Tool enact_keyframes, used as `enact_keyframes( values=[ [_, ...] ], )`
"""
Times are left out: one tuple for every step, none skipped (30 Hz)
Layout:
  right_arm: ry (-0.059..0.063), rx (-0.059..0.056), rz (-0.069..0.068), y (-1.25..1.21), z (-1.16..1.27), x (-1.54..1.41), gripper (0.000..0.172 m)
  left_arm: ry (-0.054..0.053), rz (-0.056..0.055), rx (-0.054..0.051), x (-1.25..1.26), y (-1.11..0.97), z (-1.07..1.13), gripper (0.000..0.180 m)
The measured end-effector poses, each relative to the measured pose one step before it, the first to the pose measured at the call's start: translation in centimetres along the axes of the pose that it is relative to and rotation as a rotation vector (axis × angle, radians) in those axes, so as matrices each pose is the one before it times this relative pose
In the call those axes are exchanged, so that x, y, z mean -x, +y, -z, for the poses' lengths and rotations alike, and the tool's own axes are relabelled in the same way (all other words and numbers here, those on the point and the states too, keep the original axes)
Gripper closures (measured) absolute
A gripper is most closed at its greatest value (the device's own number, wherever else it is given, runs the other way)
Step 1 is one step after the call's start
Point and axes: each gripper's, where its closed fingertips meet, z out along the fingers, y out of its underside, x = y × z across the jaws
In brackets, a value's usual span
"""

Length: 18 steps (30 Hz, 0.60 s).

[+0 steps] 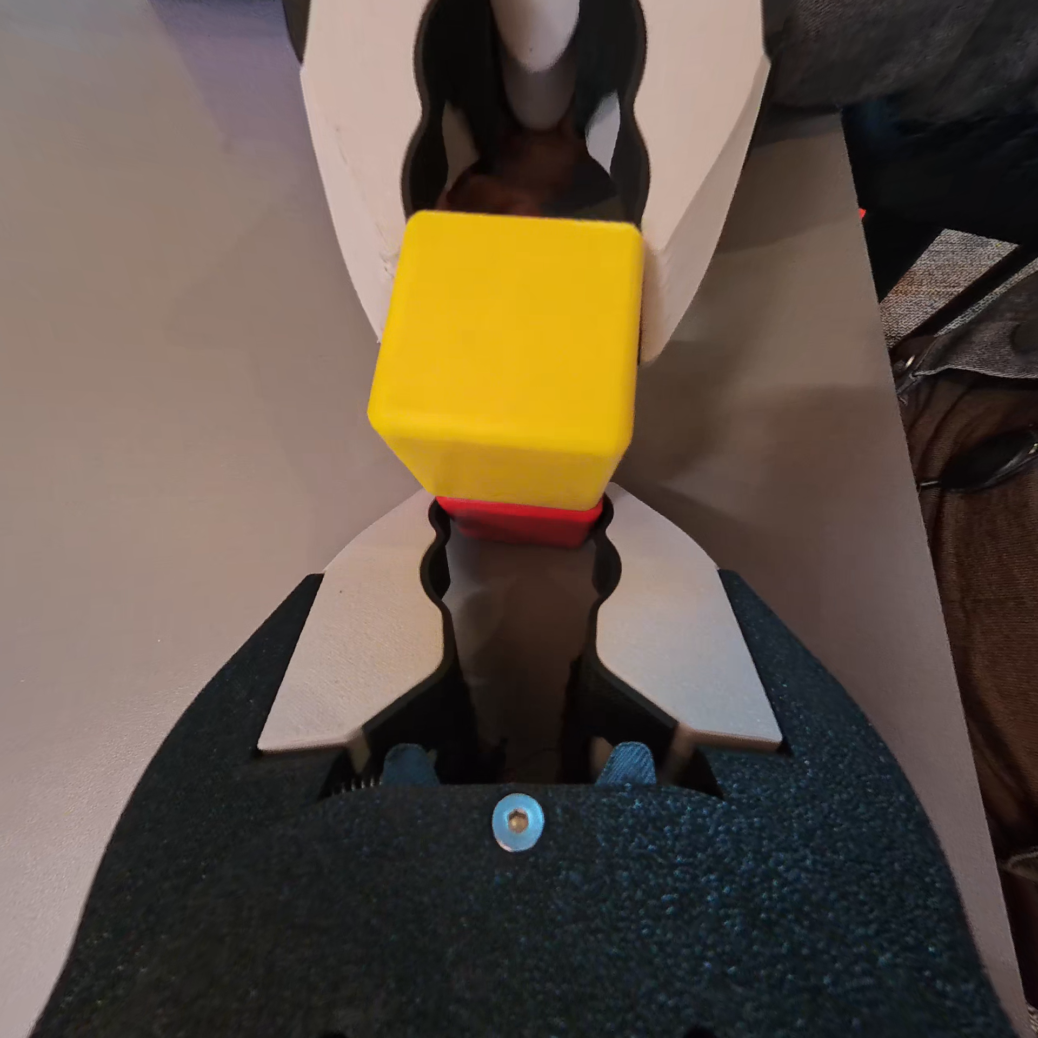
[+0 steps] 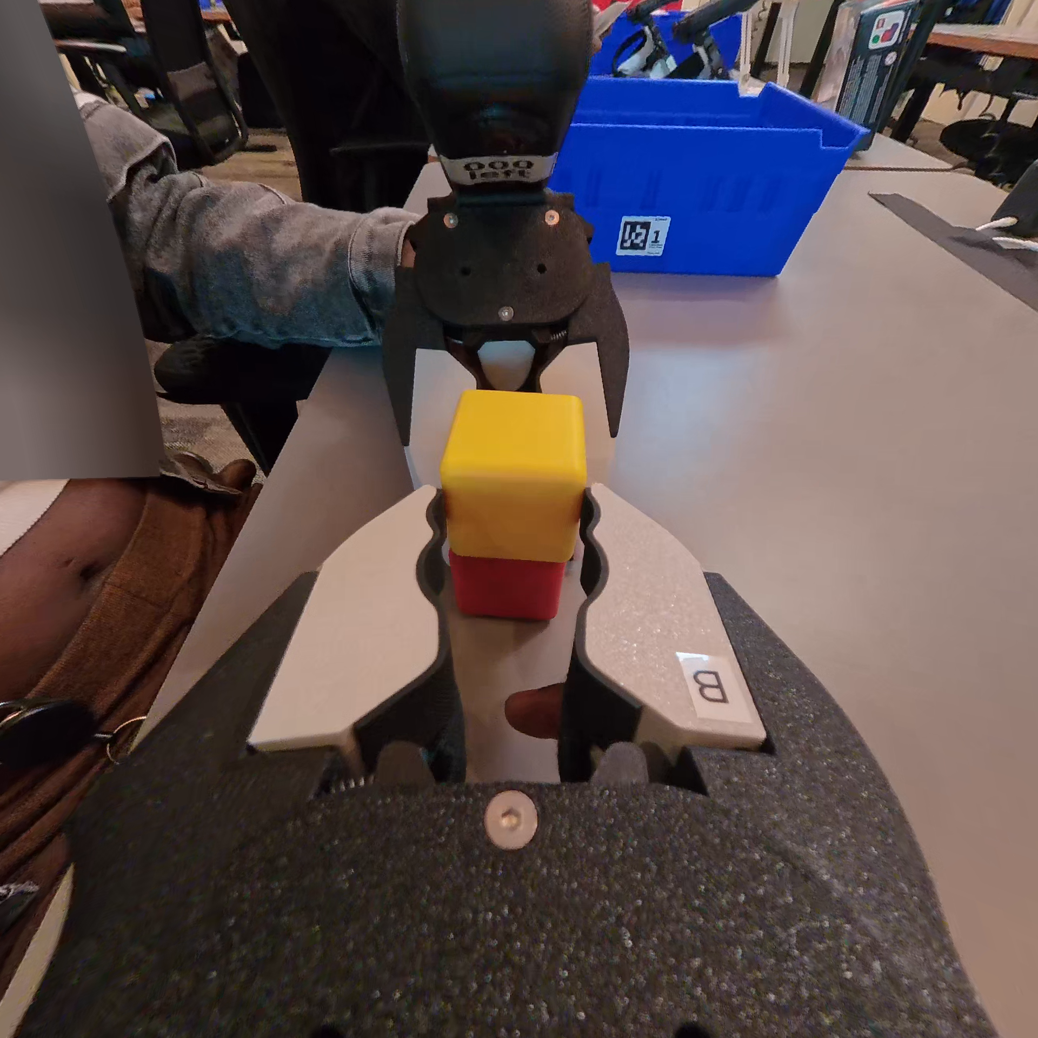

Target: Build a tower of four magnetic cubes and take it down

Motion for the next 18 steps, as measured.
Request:
enact_keyframes(
  values=[
    [0.0003,-0.0021,-0.0005,0.028,0.026,-0.007,0.126,-0.0005,-0.0001,0.0002,0.007,0.002,-0.015,0.131],
    [-0.0003,-0.0015,0.0005,0.024,0.028,0.001,0.126,-0.0013,-0.0010,-0.0001,0.004,-0.007,-0.007,0.131],
    [-0.0006,-0.0023,0.0004,0.010,0.009,0.008,0.126,-0.0014,-0.0009,0.0001,0.003,0.004,0.005,0.131],
    [-0.0007,-0.0027,0.0005,-0.010,-0.006,-0.004,0.126,-0.0010,-0.0005,-0.0001,0.009,0.003,0.004,0.131],
    [-0.0014,-0.0017,0.0019,0.005,0.007,-0.013,0.126,-0.0005,-0.0003,-0.0001,0.002,-0.006,-0.006,0.131],
    [-0.0024,-0.0012,0.0015,0.013,0.015,-0.019,0.126,-0.0016,-0.0003,0.0001,0.023,0.001,0.001,0.131],
    [-0.0032,-0.0021,0.0009,0.011,0.004,-0.017,0.126,-0.0024,0.0000,0.0001,0.031,0.001,0.001,0.131],
    [-0.0037,-0.0025,0.0003,0.018,0.010,-0.022,0.126,-0.0016,0.0000,0.0001,0.021,0.009,-0.006,0.131],
    [-0.0029,-0.0026,-0.0010,-0.005,0.003,-0.022,0.126,-0.0013,0.0006,0.0002,0.020,-0.002,-0.004,0.131],
    [-0.0012,-0.0019,-0.0013,-0.003,-0.010,-0.019,0.126,-0.0004,0.0013,-0.0001,0.016,-0.003,0.012,0.131],
    [0.0005,-0.0004,0.0012,-0.005,-0.001,-0.001,0.126,0.0004,0.0005,-0.0001,0.005,0.000,0.000,0.131],
    [0.0015,0.0004,0.0027,0.018,0.011,-0.004,0.126,-0.0003,-0.0006,0.0000,0.008,0.008,-0.006,0.131],
    [0.0005,0.0006,0.0008,0.008,0.006,0.002,0.126,-0.0005,-0.0004,0.0000,0.002,-0.005,-0.006,0.131],
    [0.0005,0.0004,0.0010,0.007,0.009,-0.022,0.126,-0.0005,0.0000,0.0000,0.014,0.005,0.006,0.131],
    [0.0007,0.0001,0.0012,0.013,0.006,-0.011,0.126,-0.0007,-0.0002,0.0001,0.010,0.009,-0.006,0.131],
    [0.0003,-0.0004,0.0010,0.009,0.010,0.001,0.126,-0.0007,-0.0004,0.0002,0.005,-0.003,-0.004,0.131],
    [0.0001,-0.0011,0.0009,0.013,0.014,-0.010,0.126,-0.0003,-0.0002,0.0000,0.005,0.010,0.011,0.131],
    [-0.0001,-0.0013,0.0003,0.020,0.009,-0.004,0.126,-0.0001,0.0001,0.0000,0.007,0.004,-0.011,0.131]
  ],
)
